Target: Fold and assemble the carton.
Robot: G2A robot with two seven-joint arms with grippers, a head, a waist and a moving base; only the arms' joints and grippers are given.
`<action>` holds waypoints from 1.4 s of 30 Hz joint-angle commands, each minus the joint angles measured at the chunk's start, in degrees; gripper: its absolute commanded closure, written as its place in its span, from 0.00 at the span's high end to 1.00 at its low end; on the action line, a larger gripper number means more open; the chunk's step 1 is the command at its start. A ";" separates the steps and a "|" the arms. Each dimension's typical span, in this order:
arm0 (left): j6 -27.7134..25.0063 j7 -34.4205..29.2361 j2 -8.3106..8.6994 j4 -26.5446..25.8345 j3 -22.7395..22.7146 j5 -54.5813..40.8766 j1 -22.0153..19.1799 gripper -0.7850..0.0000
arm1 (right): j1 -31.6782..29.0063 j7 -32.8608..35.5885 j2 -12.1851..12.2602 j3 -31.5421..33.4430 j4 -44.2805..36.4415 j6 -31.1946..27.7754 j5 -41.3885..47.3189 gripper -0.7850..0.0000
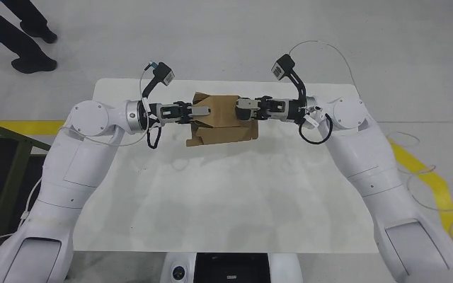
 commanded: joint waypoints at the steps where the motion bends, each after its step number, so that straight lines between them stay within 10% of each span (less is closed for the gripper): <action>1: -0.06 0.17 -0.01 0.20 -0.12 0.18 -0.09 0.00 | -0.10 0.36 0.02 -0.02 0.43 -0.21 -0.46 0.56; 12: 0.31 0.18 -0.27 0.70 -0.27 -0.68 -0.98 0.00 | -2.26 2.93 0.42 1.33 3.82 -4.31 -0.05 0.58; 17: -1.63 2.34 -0.26 1.17 -0.54 2.56 -1.04 0.00 | -1.86 3.23 0.25 1.54 4.29 -5.31 1.08 1.00; 42: -3.17 3.88 -0.11 3.92 -2.09 4.60 -2.49 0.00 | -1.77 4.79 0.34 1.89 4.24 -4.66 1.94 1.00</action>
